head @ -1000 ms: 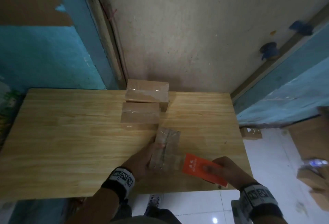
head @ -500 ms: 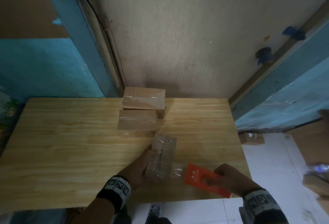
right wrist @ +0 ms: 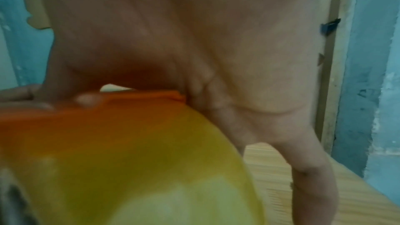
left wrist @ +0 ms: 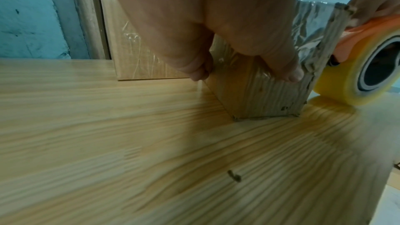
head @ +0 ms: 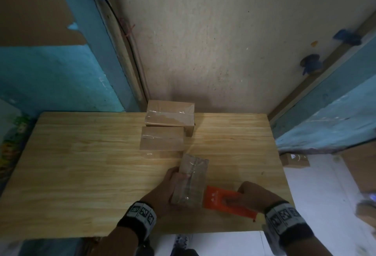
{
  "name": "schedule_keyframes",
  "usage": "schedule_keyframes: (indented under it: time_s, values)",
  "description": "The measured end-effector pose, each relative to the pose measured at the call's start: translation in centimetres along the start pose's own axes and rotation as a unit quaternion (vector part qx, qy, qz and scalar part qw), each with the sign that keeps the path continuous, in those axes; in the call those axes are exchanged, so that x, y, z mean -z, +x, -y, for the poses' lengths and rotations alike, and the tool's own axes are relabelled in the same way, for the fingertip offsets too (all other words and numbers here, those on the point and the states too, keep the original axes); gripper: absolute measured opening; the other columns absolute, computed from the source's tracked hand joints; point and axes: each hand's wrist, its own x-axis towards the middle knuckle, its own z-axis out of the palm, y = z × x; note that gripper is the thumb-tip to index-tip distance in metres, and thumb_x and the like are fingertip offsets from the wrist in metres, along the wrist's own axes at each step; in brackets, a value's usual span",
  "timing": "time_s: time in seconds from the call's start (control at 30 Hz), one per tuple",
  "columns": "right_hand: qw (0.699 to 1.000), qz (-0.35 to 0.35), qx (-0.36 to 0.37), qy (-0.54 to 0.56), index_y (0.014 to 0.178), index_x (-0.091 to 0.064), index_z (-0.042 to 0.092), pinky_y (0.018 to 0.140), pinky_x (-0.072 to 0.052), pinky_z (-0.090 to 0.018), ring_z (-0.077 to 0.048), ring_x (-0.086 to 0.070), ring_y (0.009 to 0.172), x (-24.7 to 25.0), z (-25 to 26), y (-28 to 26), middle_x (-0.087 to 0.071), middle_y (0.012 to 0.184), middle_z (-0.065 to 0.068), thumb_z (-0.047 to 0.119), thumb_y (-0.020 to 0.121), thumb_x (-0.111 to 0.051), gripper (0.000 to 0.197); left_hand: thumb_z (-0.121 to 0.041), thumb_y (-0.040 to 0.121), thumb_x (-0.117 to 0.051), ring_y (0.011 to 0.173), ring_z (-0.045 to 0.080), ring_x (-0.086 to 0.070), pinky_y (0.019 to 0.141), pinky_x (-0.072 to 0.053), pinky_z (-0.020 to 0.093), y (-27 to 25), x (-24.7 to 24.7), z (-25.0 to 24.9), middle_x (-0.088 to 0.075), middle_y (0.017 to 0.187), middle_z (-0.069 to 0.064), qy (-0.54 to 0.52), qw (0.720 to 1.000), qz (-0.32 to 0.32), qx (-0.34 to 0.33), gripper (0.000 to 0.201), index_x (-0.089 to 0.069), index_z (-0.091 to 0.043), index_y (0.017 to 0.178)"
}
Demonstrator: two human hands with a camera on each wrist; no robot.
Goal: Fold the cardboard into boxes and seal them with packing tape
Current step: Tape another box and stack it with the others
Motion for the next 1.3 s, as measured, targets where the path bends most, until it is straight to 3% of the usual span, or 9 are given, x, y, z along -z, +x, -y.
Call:
schedule_keyframes:
  time_s: [0.13, 0.23, 0.47, 0.77, 0.9, 1.0, 1.1, 1.2, 1.3]
  values:
    - [0.997, -0.053, -0.010, -0.053, 0.099, -0.067, 0.029, 0.116, -0.036, -0.056, -0.015, -0.066, 0.099, -1.3, 1.5, 0.2, -0.071, 0.100, 0.012, 0.102, 0.056, -0.053, 0.087, -0.058, 0.068, -0.085, 0.142, 0.007, -0.034, 0.115, -0.043, 0.026, -0.1, -0.1, -0.2, -0.007, 0.160, -0.017, -0.005, 1.000, -0.004, 0.010, 0.099, -0.025, -0.051, 0.147]
    - [0.992, -0.080, -0.008, -0.101, 0.099, -0.064, 0.029, 0.118, -0.027, -0.060, -0.015, -0.063, 0.102, -1.4, 2.2, 0.0, -0.068, 0.100, 0.013, 0.107, 0.060, -0.045, 0.089, -0.042, 0.074, -0.088, 0.140, 0.003, -0.035, 0.114, -0.044, 0.029, 0.0, -0.1, -0.3, -0.013, 0.158, -0.020, -0.016, 1.000, -0.012, 0.022, 0.095, -0.024, -0.053, 0.144]
    - [0.950, -0.201, 0.046, -0.234, 0.088, -0.063, 0.027, 0.109, -0.031, -0.051, -0.013, -0.065, 0.088, -1.0, 5.6, -1.9, -0.067, 0.085, 0.011, 0.101, 0.075, -0.041, 0.078, -0.034, 0.075, -0.090, 0.138, 0.001, -0.037, 0.109, -0.046, 0.020, 0.0, -0.1, -0.1, -0.015, 0.155, -0.023, -0.021, 0.999, -0.012, 0.024, 0.095, -0.028, -0.046, 0.146]
    - [0.947, -0.255, 0.005, -0.198, 0.067, -0.053, 0.023, 0.109, -0.027, -0.056, -0.016, -0.066, 0.074, -5.8, 8.2, -2.4, -0.064, 0.070, 0.006, 0.071, 0.097, -0.035, 0.059, -0.028, 0.077, -0.088, 0.136, -0.017, -0.032, 0.103, -0.036, 0.002, -0.8, 0.0, -0.6, -0.018, 0.161, -0.014, -0.014, 1.000, 0.015, 0.019, 0.103, -0.017, -0.054, 0.147]
    - [0.954, -0.247, -0.028, -0.169, 0.069, -0.058, 0.026, 0.098, -0.026, -0.052, -0.015, -0.066, 0.079, -6.7, 7.2, -1.8, -0.065, 0.072, 0.008, 0.084, 0.092, -0.032, 0.068, -0.055, 0.075, -0.085, 0.126, 0.010, -0.049, 0.102, -0.051, 0.024, -1.0, 1.3, -1.9, -0.004, 0.153, -0.020, 0.051, 0.994, 0.040, 0.083, 0.104, -0.013, -0.049, 0.149]
    - [0.956, -0.261, -0.018, -0.131, 0.066, -0.051, 0.026, 0.098, -0.027, -0.049, -0.014, -0.063, 0.079, -6.7, 6.9, -1.9, -0.058, 0.068, 0.009, 0.089, 0.090, -0.033, 0.070, -0.067, 0.080, -0.073, 0.115, 0.013, -0.058, 0.091, -0.061, 0.034, 0.0, 1.3, -4.2, -0.013, 0.149, -0.014, 0.056, 0.991, -0.052, 0.105, 0.088, -0.022, -0.039, 0.146]
    - [0.957, -0.258, -0.018, -0.133, 0.068, -0.048, 0.026, 0.099, -0.029, -0.048, -0.014, -0.062, 0.079, -7.1, 7.3, -2.3, -0.061, 0.075, 0.010, 0.088, 0.090, -0.031, 0.067, -0.095, 0.065, -0.053, 0.147, 0.029, -0.029, 0.115, -0.041, 0.053, 0.9, -0.6, -5.9, 0.001, 0.164, -0.002, 0.190, 0.962, -0.100, 0.167, 0.121, -0.006, -0.030, 0.156]
    - [0.959, -0.248, -0.014, -0.135, 0.073, -0.051, 0.026, 0.098, -0.029, -0.049, -0.015, -0.068, 0.090, -7.6, 7.7, -2.3, -0.065, 0.082, 0.009, 0.071, 0.092, -0.041, 0.050, -0.103, 0.065, -0.030, 0.156, 0.038, 0.005, 0.123, -0.012, 0.064, 1.2, -1.7, -6.6, 0.023, 0.167, 0.015, 0.347, 0.917, -0.100, 0.169, 0.131, 0.023, -0.025, 0.157]
    - [0.960, -0.239, -0.020, -0.147, 0.083, -0.061, 0.027, 0.097, -0.029, -0.049, -0.017, -0.070, 0.090, -8.3, 7.5, -2.0, -0.072, 0.088, 0.007, 0.080, 0.091, -0.033, 0.060, -0.101, 0.070, -0.023, 0.155, 0.044, -0.004, 0.121, -0.018, 0.064, 1.0, -1.6, -6.0, 0.024, 0.166, 0.021, 0.379, 0.905, -0.115, 0.156, 0.125, 0.026, -0.027, 0.157]
